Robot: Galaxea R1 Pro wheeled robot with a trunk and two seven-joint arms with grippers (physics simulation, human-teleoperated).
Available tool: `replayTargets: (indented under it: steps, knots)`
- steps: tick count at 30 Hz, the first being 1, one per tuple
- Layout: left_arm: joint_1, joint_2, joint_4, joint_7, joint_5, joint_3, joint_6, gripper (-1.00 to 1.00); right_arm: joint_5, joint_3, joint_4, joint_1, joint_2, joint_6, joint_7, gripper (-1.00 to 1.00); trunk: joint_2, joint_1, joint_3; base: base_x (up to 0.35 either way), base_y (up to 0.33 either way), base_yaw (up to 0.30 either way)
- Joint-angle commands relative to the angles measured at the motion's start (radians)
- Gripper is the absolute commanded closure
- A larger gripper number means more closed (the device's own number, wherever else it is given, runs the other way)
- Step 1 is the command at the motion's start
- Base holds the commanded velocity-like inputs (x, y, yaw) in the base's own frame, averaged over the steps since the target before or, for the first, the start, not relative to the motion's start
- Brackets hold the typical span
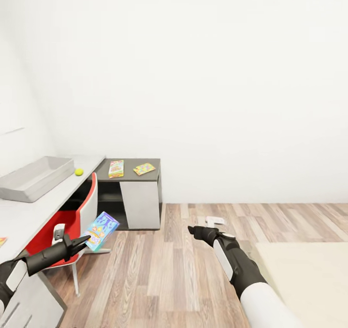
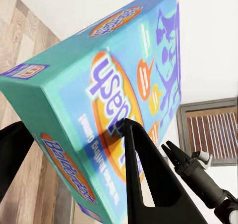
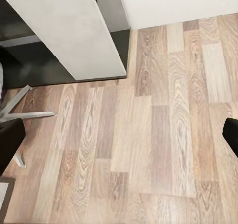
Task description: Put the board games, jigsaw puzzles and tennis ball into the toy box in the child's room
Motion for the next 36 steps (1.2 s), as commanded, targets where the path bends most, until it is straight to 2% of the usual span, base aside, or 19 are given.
replayTargets:
  steps: [1,11,27,36]
  knots:
    - [-0.001,0.000,0.001,-0.004,0.001,0.002,0.006,1.00,-0.007,0.000,-0.001,0.000,-0.001,0.005,-0.001,-1.00,-0.002,0.001,-0.001,0.000,0.000,0.200]
    - [-0.001,0.000,0.000,-0.002,0.002,0.001,0.007,1.00,-0.009,0.000,0.000,-0.001,0.000,0.005,-0.001,-1.00,-0.002,0.001,0.011,0.000,0.000,0.164]
    - [-0.001,0.000,-0.001,-0.005,0.002,-0.002,0.006,1.00,-0.010,0.000,-0.006,0.000,0.000,0.007,0.000,-1.00,-0.002,0.001,0.013,0.002,-0.001,0.011]
    - [-0.001,0.000,-0.001,-0.001,0.002,-0.002,0.006,1.00,-0.010,0.000,-0.006,0.000,0.000,0.007,-0.001,-1.00,-0.002,0.001,0.013,0.223,-0.162,0.000]
